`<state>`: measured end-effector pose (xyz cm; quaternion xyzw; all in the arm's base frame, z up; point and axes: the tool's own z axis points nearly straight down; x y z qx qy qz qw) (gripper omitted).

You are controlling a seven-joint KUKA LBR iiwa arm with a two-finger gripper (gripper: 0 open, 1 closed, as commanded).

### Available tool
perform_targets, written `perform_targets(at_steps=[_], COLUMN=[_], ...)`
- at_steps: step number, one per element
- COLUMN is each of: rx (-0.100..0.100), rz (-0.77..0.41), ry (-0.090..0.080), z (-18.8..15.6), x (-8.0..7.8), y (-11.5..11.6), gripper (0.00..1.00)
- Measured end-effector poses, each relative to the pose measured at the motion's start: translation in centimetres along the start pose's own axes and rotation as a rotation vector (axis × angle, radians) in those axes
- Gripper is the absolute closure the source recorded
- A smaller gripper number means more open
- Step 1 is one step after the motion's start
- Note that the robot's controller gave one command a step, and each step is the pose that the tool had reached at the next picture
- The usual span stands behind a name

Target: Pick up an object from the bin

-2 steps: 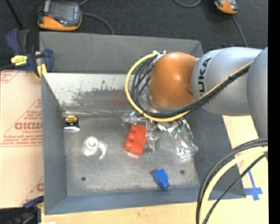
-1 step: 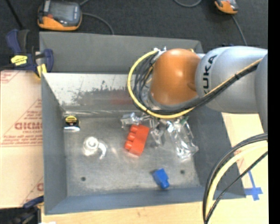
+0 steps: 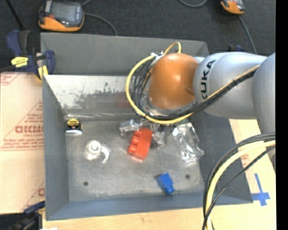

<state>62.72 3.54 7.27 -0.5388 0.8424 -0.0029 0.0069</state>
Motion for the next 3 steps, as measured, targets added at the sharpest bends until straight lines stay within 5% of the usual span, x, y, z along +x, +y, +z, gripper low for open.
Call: perform_targets(at_steps=[1, 2, 3], rx=[0.004, 0.005, -0.006], rz=[0.007, 0.009, 0.017], ry=[-0.005, -0.006, 0.005], z=[-0.3, -0.3, -4.1], x=[-0.1, -0.1, -0.2], y=[-0.2, -0.2, -0.5], gripper=[0.0, 1.0, 1.0])
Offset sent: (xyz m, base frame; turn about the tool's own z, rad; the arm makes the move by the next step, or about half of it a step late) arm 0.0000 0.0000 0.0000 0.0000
